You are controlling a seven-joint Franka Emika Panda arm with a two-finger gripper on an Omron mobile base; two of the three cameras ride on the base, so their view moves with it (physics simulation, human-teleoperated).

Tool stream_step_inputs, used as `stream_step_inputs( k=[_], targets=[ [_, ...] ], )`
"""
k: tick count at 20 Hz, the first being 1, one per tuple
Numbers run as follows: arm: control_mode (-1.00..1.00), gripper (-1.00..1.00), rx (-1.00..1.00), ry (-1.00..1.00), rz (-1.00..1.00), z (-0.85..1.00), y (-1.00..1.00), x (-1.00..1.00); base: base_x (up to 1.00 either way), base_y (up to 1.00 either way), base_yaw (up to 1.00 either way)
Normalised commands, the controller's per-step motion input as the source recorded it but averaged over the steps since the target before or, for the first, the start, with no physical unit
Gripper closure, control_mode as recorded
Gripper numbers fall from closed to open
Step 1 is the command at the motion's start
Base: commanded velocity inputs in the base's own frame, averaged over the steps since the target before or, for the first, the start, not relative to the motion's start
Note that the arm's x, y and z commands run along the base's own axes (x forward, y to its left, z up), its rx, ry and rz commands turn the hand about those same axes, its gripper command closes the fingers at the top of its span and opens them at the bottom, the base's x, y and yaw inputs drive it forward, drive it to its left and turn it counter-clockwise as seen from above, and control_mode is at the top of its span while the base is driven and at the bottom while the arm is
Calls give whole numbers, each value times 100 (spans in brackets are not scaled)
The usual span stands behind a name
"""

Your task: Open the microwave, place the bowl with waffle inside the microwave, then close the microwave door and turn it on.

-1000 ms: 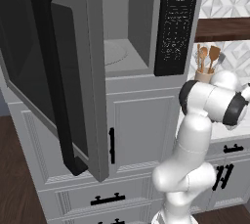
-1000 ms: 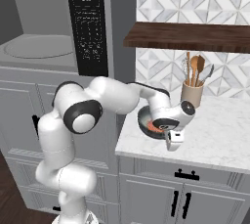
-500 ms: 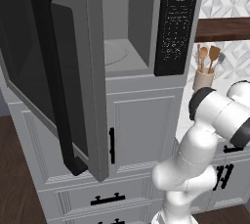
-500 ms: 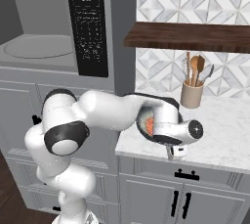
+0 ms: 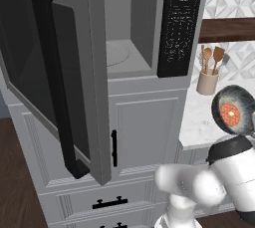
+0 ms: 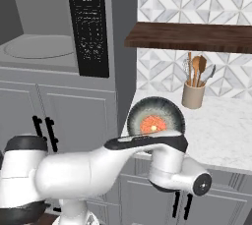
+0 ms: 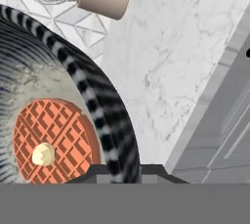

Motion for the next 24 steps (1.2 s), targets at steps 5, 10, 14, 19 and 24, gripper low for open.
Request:
stream_step_inputs(
  k=[5, 10, 14, 19, 24],
  targets=[
    [-100, 100, 0, -7, -5, 76, 43, -100, 0, 0, 0],
    [-100, 100, 0, 3, -8, 80, 46, -92, 0, 0, 0],
    [-100, 100, -8, 2, -3, 76, 85, -54, 0, 0, 0],
    [-100, 100, -15, 14, 9, 86, 100, -8, 0, 0, 0],
    [-100, 100, -8, 34, 17, 82, 100, 0, 0, 0, 0]
  ],
)
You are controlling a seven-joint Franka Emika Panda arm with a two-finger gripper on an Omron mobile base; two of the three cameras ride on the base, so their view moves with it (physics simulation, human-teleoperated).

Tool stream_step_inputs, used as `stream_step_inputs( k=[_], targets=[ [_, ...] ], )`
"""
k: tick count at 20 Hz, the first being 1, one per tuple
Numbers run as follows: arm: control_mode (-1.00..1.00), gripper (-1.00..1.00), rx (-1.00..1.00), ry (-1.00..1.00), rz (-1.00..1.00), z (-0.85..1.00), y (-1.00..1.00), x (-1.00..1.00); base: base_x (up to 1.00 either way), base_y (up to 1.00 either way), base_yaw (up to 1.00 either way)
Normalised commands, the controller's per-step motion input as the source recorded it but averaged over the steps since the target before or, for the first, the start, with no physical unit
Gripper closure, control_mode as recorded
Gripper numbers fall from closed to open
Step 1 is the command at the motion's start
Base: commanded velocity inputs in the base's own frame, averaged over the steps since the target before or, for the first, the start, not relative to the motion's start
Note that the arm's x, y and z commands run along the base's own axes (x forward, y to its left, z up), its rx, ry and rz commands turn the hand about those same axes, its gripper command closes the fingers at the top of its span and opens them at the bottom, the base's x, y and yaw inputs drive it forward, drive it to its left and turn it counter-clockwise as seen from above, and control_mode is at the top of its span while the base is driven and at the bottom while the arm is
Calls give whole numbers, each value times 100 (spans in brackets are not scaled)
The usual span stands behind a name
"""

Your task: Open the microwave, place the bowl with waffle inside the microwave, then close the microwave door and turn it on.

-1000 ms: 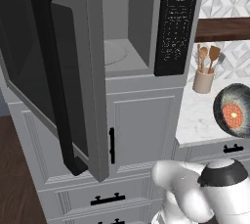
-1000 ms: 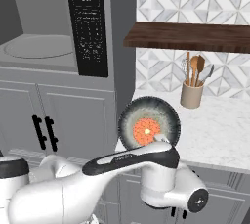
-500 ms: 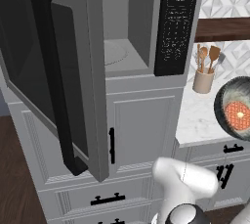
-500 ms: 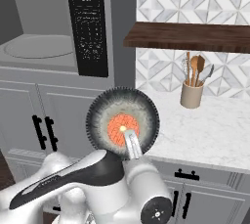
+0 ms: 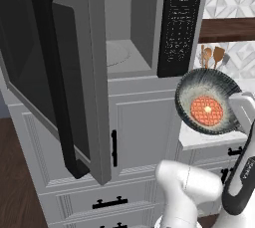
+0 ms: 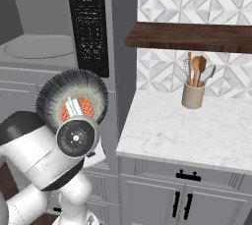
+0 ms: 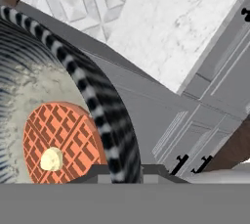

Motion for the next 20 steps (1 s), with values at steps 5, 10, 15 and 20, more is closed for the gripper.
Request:
stream_step_inputs(
  k=[5, 10, 15, 20],
  targets=[
    [-100, 100, -4, 39, 20, 93, 100, -6, 0, 0, 0],
    [-100, 100, -1, 17, 15, 62, 100, 3, 0, 0, 0],
    [-100, 100, 0, 0, 3, 59, 87, 0, 0, 0, 0],
    [-100, 100, 0, -1, -1, 40, 62, 0, 0, 0, 0]
  ],
)
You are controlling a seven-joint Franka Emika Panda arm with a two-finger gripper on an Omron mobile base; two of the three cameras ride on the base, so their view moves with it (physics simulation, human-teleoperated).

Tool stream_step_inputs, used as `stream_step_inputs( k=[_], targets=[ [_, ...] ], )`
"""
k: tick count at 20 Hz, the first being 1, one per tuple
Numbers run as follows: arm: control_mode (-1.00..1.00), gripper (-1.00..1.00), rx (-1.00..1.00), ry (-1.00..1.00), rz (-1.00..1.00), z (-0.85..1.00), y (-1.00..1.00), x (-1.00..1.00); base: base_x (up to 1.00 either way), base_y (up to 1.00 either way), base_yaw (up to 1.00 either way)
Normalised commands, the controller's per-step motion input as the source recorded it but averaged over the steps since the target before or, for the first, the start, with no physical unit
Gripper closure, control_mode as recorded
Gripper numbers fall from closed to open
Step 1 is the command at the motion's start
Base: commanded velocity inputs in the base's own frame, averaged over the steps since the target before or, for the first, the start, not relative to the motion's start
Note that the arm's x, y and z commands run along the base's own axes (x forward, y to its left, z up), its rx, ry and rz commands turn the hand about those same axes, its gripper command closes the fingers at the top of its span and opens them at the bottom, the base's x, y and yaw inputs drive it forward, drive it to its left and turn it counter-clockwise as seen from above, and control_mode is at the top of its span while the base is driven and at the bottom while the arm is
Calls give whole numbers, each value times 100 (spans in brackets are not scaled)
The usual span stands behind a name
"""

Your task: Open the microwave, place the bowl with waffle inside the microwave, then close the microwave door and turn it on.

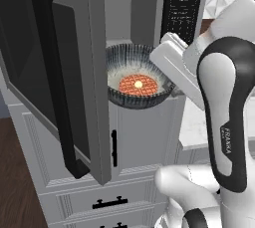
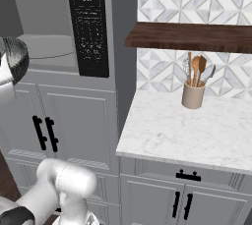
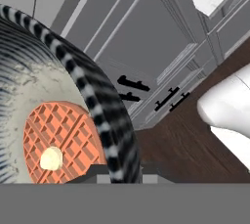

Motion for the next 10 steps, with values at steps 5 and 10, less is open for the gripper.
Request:
stream_step_inputs(
  k=[5, 10],
  targets=[
    [-100, 100, 2, -13, -16, 22, 39, 0, 0, 0, 0],
    [-100, 100, 9, -19, -26, 0, 2, 0, 0, 0, 0]
  ],
)
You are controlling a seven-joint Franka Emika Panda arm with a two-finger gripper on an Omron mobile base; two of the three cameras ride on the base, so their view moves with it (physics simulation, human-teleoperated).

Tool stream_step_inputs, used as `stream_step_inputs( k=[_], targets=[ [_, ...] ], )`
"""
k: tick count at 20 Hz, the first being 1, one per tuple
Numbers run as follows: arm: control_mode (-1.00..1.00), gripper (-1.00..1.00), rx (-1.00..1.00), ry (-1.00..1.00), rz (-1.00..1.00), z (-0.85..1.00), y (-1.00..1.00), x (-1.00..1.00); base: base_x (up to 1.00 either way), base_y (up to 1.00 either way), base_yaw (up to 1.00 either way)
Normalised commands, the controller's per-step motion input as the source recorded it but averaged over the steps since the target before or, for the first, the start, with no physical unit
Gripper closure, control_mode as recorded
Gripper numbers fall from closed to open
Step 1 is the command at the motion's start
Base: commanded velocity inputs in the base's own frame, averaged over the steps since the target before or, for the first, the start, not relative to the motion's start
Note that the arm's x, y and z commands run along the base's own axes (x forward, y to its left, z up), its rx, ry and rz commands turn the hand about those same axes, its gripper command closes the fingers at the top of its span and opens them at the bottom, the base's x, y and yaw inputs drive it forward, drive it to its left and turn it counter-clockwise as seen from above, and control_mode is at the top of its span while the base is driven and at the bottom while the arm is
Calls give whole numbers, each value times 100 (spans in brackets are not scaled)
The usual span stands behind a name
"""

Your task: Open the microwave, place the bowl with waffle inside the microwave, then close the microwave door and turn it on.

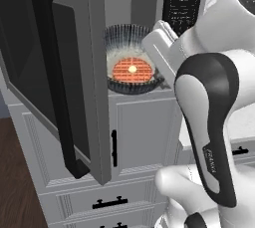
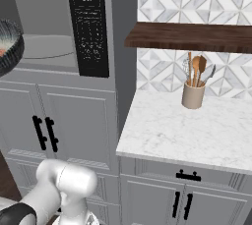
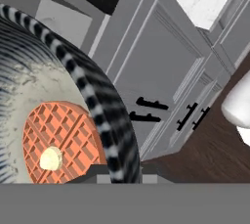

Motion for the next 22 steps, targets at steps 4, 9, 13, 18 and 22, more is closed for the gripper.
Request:
stream_step_inputs(
  k=[4, 9, 13, 18, 22],
  targets=[
    [-100, 100, 20, -1, -21, 2, 0, 1, 0, 0, 0],
    [-100, 100, 17, 0, -12, 0, 6, 35, 0, 0, 0],
    [-100, 100, 10, 0, -10, 0, 17, 42, 0, 0, 0],
    [-100, 100, 3, 0, -10, 0, 26, 50, 0, 0, 0],
    [-100, 100, 1, 0, -8, 0, 11, 59, 0, 0, 0]
  ],
)
